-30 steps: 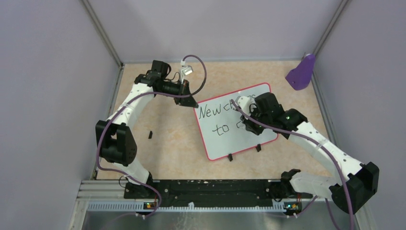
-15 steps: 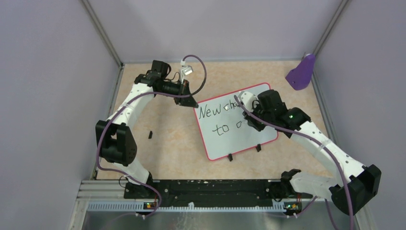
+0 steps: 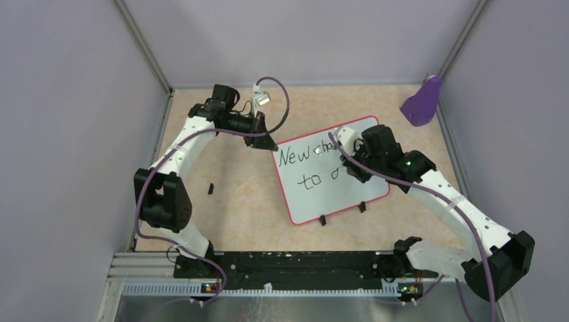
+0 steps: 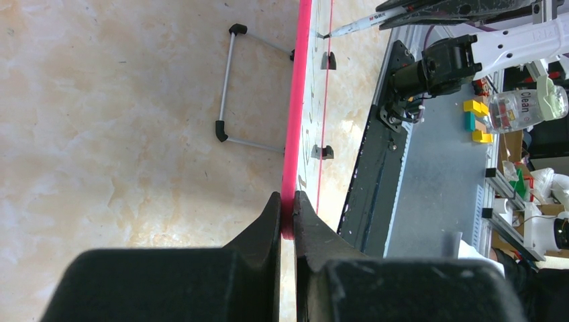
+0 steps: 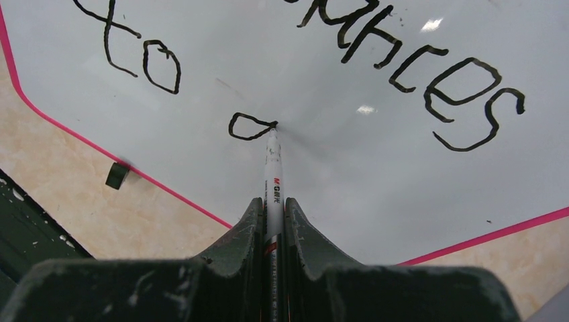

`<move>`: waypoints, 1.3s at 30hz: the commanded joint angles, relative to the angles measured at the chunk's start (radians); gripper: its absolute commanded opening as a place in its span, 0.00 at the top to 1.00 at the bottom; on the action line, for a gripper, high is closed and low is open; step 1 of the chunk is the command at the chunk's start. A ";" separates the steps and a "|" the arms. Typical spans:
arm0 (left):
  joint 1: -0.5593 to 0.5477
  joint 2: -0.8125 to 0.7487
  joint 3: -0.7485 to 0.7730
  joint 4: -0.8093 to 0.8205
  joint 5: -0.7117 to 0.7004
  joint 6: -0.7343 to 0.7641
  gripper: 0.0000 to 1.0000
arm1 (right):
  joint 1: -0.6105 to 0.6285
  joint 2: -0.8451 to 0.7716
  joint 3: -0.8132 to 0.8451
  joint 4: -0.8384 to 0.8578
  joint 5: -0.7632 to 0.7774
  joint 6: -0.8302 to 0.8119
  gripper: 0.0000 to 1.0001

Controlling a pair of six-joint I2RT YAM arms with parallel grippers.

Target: Write a sentence on the whiteboard

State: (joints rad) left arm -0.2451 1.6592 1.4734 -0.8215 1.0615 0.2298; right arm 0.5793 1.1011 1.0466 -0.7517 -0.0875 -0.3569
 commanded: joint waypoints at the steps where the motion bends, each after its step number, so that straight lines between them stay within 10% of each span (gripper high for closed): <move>1: -0.023 0.014 -0.014 -0.023 -0.014 0.017 1.00 | -0.013 -0.017 -0.040 -0.014 -0.011 -0.013 1.00; 39: -0.025 0.015 0.000 -0.027 -0.011 0.014 1.00 | -0.081 -0.058 0.044 -0.049 -0.058 -0.031 1.00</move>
State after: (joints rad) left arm -0.2451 1.6596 1.4734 -0.8223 1.0657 0.2298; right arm 0.5247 1.0462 1.0550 -0.8097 -0.1757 -0.3664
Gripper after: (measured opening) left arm 0.092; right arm 0.105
